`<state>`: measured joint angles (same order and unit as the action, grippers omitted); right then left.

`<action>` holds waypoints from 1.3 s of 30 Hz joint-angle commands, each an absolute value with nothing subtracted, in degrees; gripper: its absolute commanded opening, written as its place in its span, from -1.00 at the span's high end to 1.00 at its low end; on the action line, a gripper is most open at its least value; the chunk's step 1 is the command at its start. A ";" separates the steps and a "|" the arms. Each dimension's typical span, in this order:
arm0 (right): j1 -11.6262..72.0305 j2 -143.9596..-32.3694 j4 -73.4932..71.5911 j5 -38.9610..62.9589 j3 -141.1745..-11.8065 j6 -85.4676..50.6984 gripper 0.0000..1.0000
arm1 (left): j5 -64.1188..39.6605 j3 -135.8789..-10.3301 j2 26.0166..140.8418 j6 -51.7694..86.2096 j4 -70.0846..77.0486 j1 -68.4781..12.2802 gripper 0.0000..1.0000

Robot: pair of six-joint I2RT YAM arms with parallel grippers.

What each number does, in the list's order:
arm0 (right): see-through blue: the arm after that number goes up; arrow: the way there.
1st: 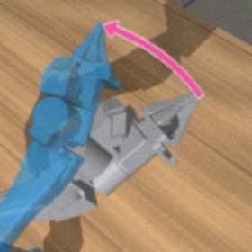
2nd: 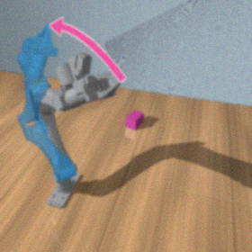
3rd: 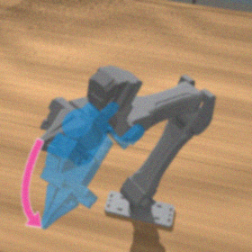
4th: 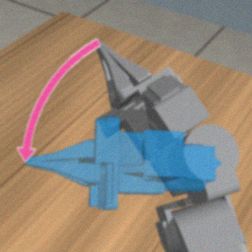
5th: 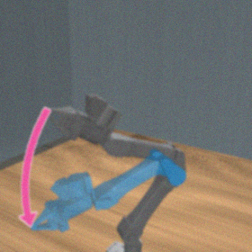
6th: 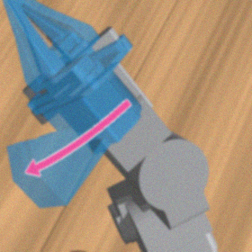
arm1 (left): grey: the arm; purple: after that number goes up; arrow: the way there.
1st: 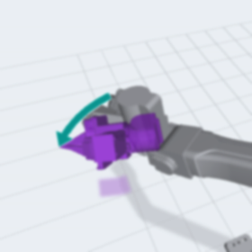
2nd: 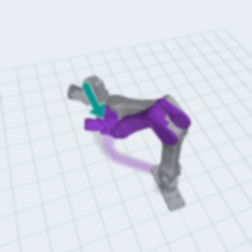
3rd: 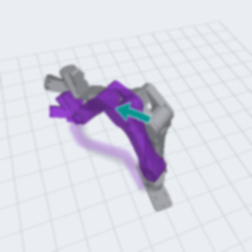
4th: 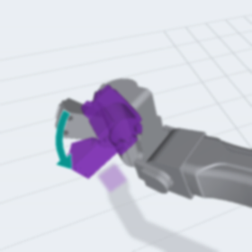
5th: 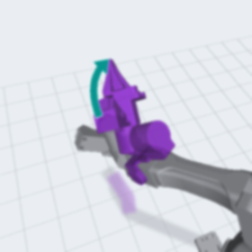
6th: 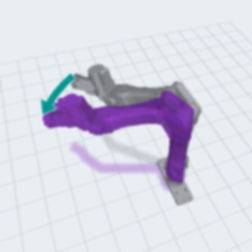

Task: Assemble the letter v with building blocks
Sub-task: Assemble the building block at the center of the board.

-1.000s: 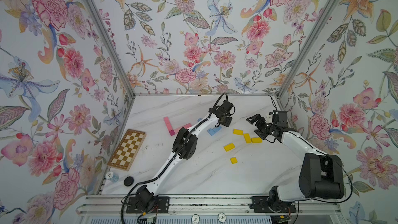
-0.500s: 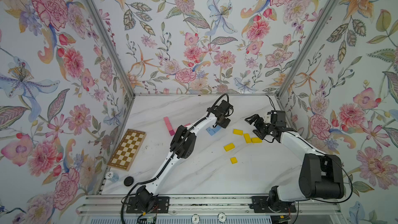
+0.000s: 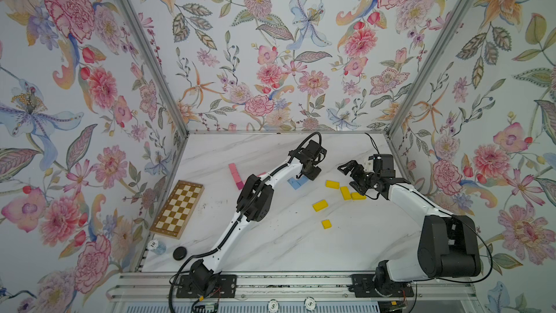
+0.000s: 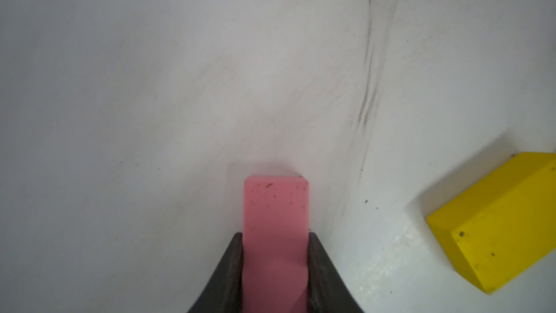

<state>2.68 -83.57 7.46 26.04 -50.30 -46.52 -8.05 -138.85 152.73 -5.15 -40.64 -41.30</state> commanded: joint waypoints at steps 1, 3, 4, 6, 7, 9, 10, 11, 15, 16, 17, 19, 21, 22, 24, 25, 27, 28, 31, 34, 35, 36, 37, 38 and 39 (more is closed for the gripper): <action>3.33 -84.00 8.00 25.02 -52.35 -46.76 -0.98 | -9.59 -136.74 152.14 -6.03 -45.72 -40.34 0.37; 3.41 -83.99 8.08 24.88 -52.30 -46.76 -0.98 | -10.15 -136.61 152.00 -5.85 -45.63 -40.26 0.37; 3.43 -83.98 8.08 24.85 -52.33 -46.76 -0.98 | -10.18 -136.48 151.88 -5.80 -45.53 -40.26 0.37; 3.49 -84.07 8.08 24.80 -52.40 -46.84 -0.98 | -10.03 -136.15 151.85 -5.97 -45.39 -40.21 0.36; 3.60 -84.08 8.09 24.79 -52.44 -46.85 -0.98 | -9.94 -136.05 151.87 -6.21 -45.27 -40.12 0.37; 3.67 -84.01 8.09 24.71 -52.44 -46.86 -0.98 | -10.02 -135.74 151.79 -6.50 -45.35 -39.99 0.36; 3.69 -84.02 8.13 24.73 -52.44 -46.85 -0.98 | -10.02 -135.59 151.70 -6.66 -45.36 -40.06 0.36; 3.69 -84.06 8.09 24.67 -52.51 -46.92 -0.98 | -10.02 -135.39 151.54 -6.83 -45.37 -39.99 0.36; 3.84 -84.27 7.83 24.66 -52.38 -47.04 -0.98 | -9.76 -134.75 150.96 -7.27 -45.26 -39.91 0.37; 3.94 -84.42 7.74 24.67 -52.41 -47.02 -0.98 | -9.69 -134.57 150.83 -7.34 -45.26 -39.87 0.37; 4.02 -84.43 7.66 24.69 -52.46 -47.04 -0.98 | -9.59 -134.30 150.63 -7.38 -45.22 -39.81 0.37; 4.17 -84.55 7.60 24.66 -52.42 -47.15 -0.98 | -9.75 -133.87 150.40 -7.56 -44.92 -39.81 0.37; 4.22 -84.69 7.58 24.69 -52.49 -47.11 -0.98 | -9.85 -133.59 150.17 -7.69 -44.66 -39.79 0.37; 4.26 -84.79 7.55 24.70 -52.52 -47.11 -0.98 | -9.85 -133.59 150.20 -7.65 -44.67 -39.76 0.37; 4.38 -84.81 7.51 24.70 -52.57 -47.20 -0.98 | -9.85 -133.59 150.29 -7.65 -44.65 -39.73 0.36; 4.35 -84.80 7.56 24.71 -52.65 -47.20 -0.98 | -9.92 -133.59 150.38 -7.65 -44.66 -39.76 0.36; 4.35 -84.77 7.64 24.74 -52.65 -47.21 -0.98 | -10.09 -133.59 150.38 -7.58 -44.67 -39.78 0.34; 4.37 -84.74 7.55 24.71 -52.68 -47.20 -0.98 | -10.19 -133.59 150.38 -7.56 -44.67 -39.80 0.33; 4.38 -84.76 7.49 24.69 -52.82 -47.26 -0.98 | -10.12 -133.57 150.47 -7.43 -44.57 -39.73 0.32; 4.48 -84.78 7.56 24.64 -52.74 -47.28 -0.98 | -10.11 -133.59 150.37 -7.38 -44.72 -39.64 0.32; 4.44 -84.79 7.57 24.63 -52.87 -47.28 -0.98 | -10.11 -133.52 150.38 -7.30 -44.73 -39.64 0.31; 4.47 -84.77 7.56 24.69 -52.89 -47.31 -0.98 | -10.04 -133.50 150.29 -7.29 -44.71 -39.64 0.30; 4.46 -84.77 7.55 24.62 -52.90 -47.33 -0.98 | -9.95 -133.35 150.25 -7.31 -44.70 -39.64 0.30; 4.44 -84.80 7.56 24.61 -52.87 -47.33 -0.98 | -9.89 -133.25 150.21 -7.37 -44.71 -39.55 0.30; 4.55 -84.81 7.56 24.61 -52.90 -47.30 -0.98 | -9.79 -133.16 150.12 -7.31 -44.56 -39.52 0.29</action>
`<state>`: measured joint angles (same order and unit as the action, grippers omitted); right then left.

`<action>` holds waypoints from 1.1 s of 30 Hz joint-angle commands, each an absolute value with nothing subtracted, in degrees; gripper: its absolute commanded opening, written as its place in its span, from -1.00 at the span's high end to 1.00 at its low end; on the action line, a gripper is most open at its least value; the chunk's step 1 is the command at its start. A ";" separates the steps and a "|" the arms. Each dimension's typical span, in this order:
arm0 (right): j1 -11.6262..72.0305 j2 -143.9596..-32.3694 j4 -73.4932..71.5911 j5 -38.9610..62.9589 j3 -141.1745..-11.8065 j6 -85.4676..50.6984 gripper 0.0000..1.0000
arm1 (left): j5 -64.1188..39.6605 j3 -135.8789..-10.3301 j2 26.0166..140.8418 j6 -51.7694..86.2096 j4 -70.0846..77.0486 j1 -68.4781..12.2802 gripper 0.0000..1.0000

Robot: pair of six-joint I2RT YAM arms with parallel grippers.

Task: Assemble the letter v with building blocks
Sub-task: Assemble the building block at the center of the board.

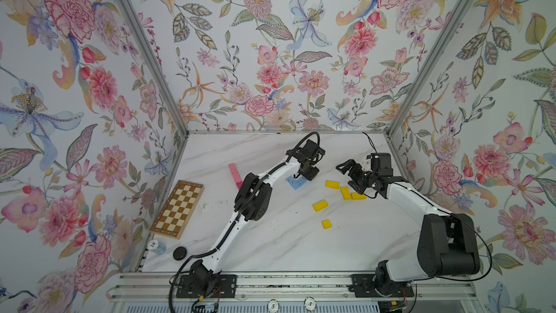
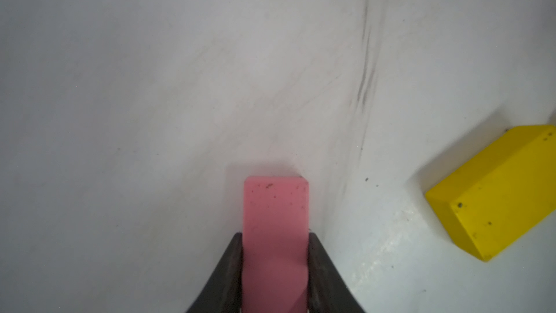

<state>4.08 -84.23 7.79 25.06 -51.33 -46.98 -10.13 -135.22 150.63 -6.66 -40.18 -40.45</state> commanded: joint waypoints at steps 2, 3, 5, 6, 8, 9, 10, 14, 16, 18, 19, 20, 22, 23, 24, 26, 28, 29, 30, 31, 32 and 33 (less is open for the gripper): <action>4.56 -84.74 7.56 24.63 -52.74 -47.29 -0.98 | -9.67 -132.99 150.02 -7.21 -44.56 -39.42 0.25; 4.63 -84.78 7.58 24.66 -52.75 -47.35 -0.98 | -9.82 -132.98 149.86 -7.12 -44.56 -39.45 0.24; 4.64 -84.76 7.56 24.61 -52.66 -47.29 -0.98 | -9.87 -132.80 149.77 -7.03 -44.40 -39.46 0.23; 4.65 -84.86 7.56 24.65 -52.71 -47.29 -0.98 | -9.89 -132.73 149.68 -7.03 -44.35 -39.40 0.23; 4.72 -84.89 7.56 24.62 -52.77 -47.33 -0.98 | -9.84 -132.71 149.58 -6.86 -44.17 -39.31 0.21; 4.71 -84.76 7.56 24.65 -52.74 -47.37 -0.98 | -9.97 -132.67 149.51 -6.77 -44.08 -39.28 0.18; 4.81 -84.90 7.55 24.62 -52.78 -47.37 -0.98 | -10.08 -132.64 149.48 -6.71 -43.87 -39.26 0.13; 4.99 -85.07 7.46 24.60 -52.86 -47.22 -0.98 | -10.55 -133.18 149.41 -5.99 -43.08 -39.29 -0.05; 5.11 -85.17 7.79 24.35 -53.11 -46.81 -0.98 | -11.12 -134.23 149.36 -5.15 -42.69 -39.29 -0.19; 5.46 -85.39 9.10 23.67 -53.89 -45.52 -0.98 | -11.72 -135.98 149.21 -4.22 -42.45 -39.34 -0.29; 5.62 -85.44 10.17 23.33 -54.57 -44.47 -0.98 | -12.00 -137.17 149.02 -3.60 -42.22 -39.29 -0.39; 5.63 -85.44 11.43 23.14 -55.38 -43.32 -0.98 | -12.37 -138.12 148.70 -3.00 -42.05 -39.36 -0.49; 5.48 -85.38 14.61 22.13 -57.31 -40.38 -0.98 | -12.91 -139.86 147.17 -1.46 -40.98 -39.24 -0.71; 5.30 -85.28 16.04 21.62 -58.27 -38.85 -0.98 | -13.05 -140.38 146.38 -0.80 -40.23 -39.12 -0.79; 5.01 -85.13 18.01 20.88 -59.45 -37.21 -0.98 | -12.99 -140.77 145.04 -0.07 -39.39 -38.95 -0.89; 4.44 -85.10 21.49 18.81 -61.21 -34.45 -0.98 | -13.34 -140.97 142.37 1.59 -37.72 -38.29 -0.98; 3.67 -85.41 24.85 15.99 -62.75 -31.76 -0.98 | -14.15 -139.70 138.82 3.52 -35.57 -37.34 -0.98; 3.52 -85.68 26.12 14.72 -63.36 -30.62 -0.98 | -14.08 -138.40 136.94 4.66 -34.44 -36.73 -0.98; 3.35 -86.39 27.42 13.27 -64.07 -29.17 -0.98 | -14.19 -135.87 134.35 6.33 -32.66 -35.86 -0.98; 3.42 -87.22 28.62 11.55 -65.02 -27.79 -0.98 | -14.81 -132.23 131.33 8.35 -29.88 -34.72 -0.98; 3.59 -88.23 29.98 10.21 -66.01 -26.50 -0.98 | -15.89 -129.01 128.52 10.37 -27.06 -33.66 -0.98; 4.15 -89.85 31.58 8.74 -67.44 -24.37 -0.98 | -17.47 -123.67 124.97 12.80 -23.07 -32.28 -0.98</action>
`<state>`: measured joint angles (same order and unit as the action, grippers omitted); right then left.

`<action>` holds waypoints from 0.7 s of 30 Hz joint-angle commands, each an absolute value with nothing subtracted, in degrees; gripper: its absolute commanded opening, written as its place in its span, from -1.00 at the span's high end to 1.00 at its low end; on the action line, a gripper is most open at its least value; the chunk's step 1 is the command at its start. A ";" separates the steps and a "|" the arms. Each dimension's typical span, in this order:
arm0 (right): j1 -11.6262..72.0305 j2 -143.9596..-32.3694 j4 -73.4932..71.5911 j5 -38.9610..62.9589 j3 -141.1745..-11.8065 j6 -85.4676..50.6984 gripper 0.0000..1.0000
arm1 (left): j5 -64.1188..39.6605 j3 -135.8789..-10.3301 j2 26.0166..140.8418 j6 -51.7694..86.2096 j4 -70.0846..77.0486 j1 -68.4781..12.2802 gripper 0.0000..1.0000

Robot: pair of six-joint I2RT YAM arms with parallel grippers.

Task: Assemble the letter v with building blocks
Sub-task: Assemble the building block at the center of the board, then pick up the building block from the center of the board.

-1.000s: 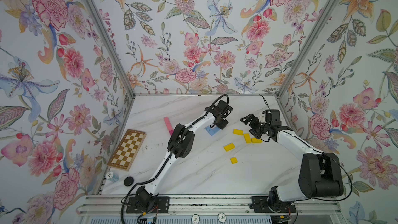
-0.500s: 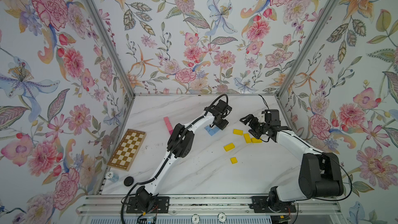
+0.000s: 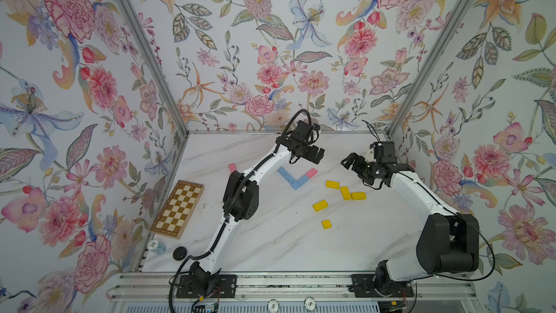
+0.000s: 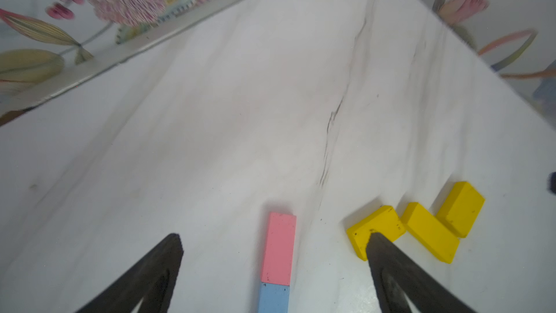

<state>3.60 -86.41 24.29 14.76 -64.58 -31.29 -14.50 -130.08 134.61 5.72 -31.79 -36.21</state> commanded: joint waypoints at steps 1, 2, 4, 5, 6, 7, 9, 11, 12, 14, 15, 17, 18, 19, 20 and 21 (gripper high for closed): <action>5.18 -92.07 33.55 6.72 -69.36 -22.21 -0.97 | -18.89 -118.33 121.14 15.23 -18.63 -31.02 -0.98; 6.29 -94.24 35.51 4.57 -71.35 -20.17 -0.97 | -19.58 -113.94 117.87 16.83 -15.02 -30.17 -0.98; 9.67 -99.45 39.64 -1.01 -75.89 -15.10 -0.98 | -20.03 -104.01 111.39 19.34 -8.32 -28.93 -0.98; 11.03 -101.42 40.89 -3.94 -77.47 -13.75 -0.98 | -20.35 -99.86 108.21 20.31 -6.18 -28.64 -0.98; 12.47 -103.37 41.74 -6.13 -78.90 -11.96 -0.98 | -20.94 -95.19 105.62 21.57 -3.43 -28.40 -0.98; 13.67 -105.04 41.92 -7.29 -79.90 -10.23 -0.97 | -21.12 -90.81 102.63 22.99 -0.59 -28.31 -0.98; 15.62 -107.63 42.07 -7.63 -81.28 -7.77 -0.88 | -21.79 -80.89 97.26 26.56 4.96 -28.29 -0.98; 16.75 -109.96 42.35 -6.79 -82.61 -6.23 -0.87 | -22.27 -71.54 92.53 30.36 10.81 -28.22 -0.98; 17.12 -111.10 42.69 -5.72 -83.27 -5.27 -0.87 | -22.77 -67.45 90.20 32.72 14.07 -28.21 -0.98; 17.34 -112.82 42.74 -5.83 -84.05 -4.63 -0.78 | -23.45 -59.47 86.08 36.00 18.20 -28.34 -0.98; 17.28 -113.46 42.87 -5.29 -84.33 -3.81 -0.73 | -23.47 -55.81 84.69 37.73 20.17 -28.32 -0.98; 17.38 -114.20 42.87 -4.53 -84.08 -2.04 -0.71 | -23.65 -50.20 82.52 40.11 22.67 -28.31 -0.98; 17.45 -114.56 42.95 -4.65 -83.74 -1.13 -0.71 | -23.57 -47.86 81.68 40.87 23.10 -28.32 -0.98; 17.45 -115.14 43.07 -4.72 -83.52 -0.21 -0.69 | -23.48 -46.24 81.04 41.50 23.61 -28.42 -0.98; 17.62 -115.59 43.24 -5.05 -83.30 0.56 -0.68 | -23.42 -44.80 80.72 42.09 24.31 -28.39 -0.98; 17.81 -116.13 43.17 -6.11 -83.07 1.19 -0.68 | -23.60 -43.73 80.60 42.71 25.08 -28.39 -0.98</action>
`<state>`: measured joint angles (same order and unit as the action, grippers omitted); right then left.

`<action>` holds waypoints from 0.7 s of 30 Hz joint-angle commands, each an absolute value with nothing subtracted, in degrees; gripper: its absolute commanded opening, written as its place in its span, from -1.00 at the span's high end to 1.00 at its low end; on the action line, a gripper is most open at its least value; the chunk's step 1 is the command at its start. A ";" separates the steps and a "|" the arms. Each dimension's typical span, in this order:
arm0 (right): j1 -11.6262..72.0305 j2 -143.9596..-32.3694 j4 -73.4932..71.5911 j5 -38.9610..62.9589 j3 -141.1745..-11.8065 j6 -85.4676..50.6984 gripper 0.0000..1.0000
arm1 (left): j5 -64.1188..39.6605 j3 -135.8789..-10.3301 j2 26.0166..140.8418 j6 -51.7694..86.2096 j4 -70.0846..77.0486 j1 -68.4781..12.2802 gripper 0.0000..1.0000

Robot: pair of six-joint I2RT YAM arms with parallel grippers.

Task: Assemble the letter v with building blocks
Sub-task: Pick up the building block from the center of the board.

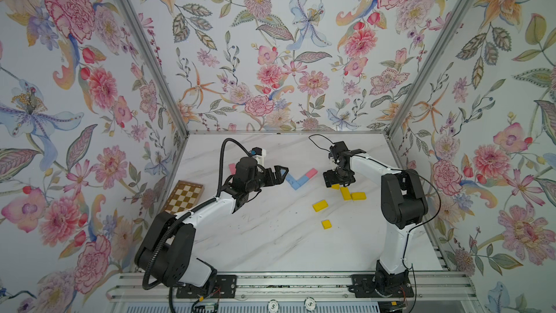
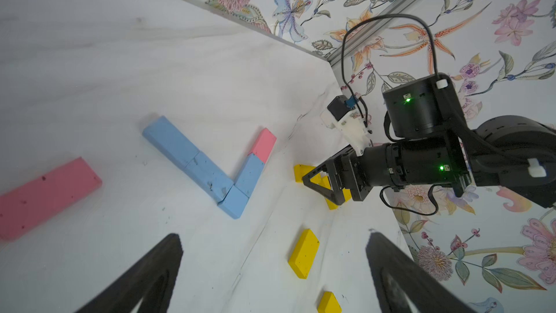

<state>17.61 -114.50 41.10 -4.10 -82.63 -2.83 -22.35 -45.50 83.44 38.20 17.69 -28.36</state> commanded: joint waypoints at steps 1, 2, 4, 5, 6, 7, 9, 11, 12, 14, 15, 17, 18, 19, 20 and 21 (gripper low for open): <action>17.84 -116.62 43.10 -6.87 -83.04 1.57 -0.67 | -23.77 -43.12 80.66 43.05 25.53 -28.41 -0.98; 17.85 -117.14 43.15 -6.98 -83.06 2.02 -0.64 | -23.97 -43.00 80.80 43.15 25.61 -28.39 -0.98; 17.85 -118.04 43.01 -8.45 -83.39 2.46 -0.64 | -23.95 -43.22 81.27 43.24 25.49 -28.39 -0.98; 17.80 -118.49 42.98 -8.70 -83.70 2.50 -0.62 | -23.99 -43.48 81.49 43.31 25.58 -28.40 -0.98; 17.76 -118.95 42.98 -8.41 -84.07 2.84 -0.59 | -24.06 -43.71 81.71 43.41 25.74 -28.41 -0.98; 17.80 -119.39 42.87 -8.18 -84.40 3.06 -0.56 | -24.13 -44.03 82.03 43.63 25.84 -28.39 -0.98; 17.72 -119.89 42.98 -7.58 -84.80 3.40 -0.50 | -24.38 -44.46 82.57 44.07 26.15 -28.49 -0.98; 17.80 -119.56 42.84 -5.68 -84.11 3.86 -0.46 | -24.59 -44.64 82.79 44.47 26.40 -28.59 -0.98; 17.84 -118.87 42.33 -4.94 -83.39 3.87 -0.46 | -24.46 -44.72 82.77 44.56 26.22 -28.56 -0.98; 17.80 -117.78 41.44 -3.15 -82.18 3.59 -0.46 | -24.01 -44.54 82.53 44.47 25.99 -28.86 -0.98; 17.80 -117.30 41.17 -1.93 -81.91 3.41 -0.46 | -23.91 -44.46 82.61 44.54 25.95 -28.89 -0.98; 17.89 -116.62 40.96 0.16 -81.65 2.76 -0.46 | -24.03 -44.54 83.00 44.64 25.77 -28.96 -0.98; 17.85 -116.18 40.81 1.21 -81.50 2.45 -0.46 | -24.20 -44.63 83.21 44.73 25.75 -29.00 -0.98; 17.85 -115.52 40.34 2.10 -81.13 2.07 -0.47 | -24.28 -44.99 83.45 44.74 25.67 -29.16 -0.98; 17.90 -114.91 39.86 2.61 -80.71 1.94 -0.47 | -24.34 -45.22 83.53 44.74 25.37 -29.33 -0.98; 17.77 -114.29 39.25 2.81 -80.06 1.85 -0.47 | -24.19 -45.56 83.58 44.57 25.09 -29.53 -0.98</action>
<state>17.93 -116.18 39.90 -0.16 -81.60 2.55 -23.64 -43.55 82.94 44.10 24.69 -28.82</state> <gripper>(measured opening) 0.735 0.989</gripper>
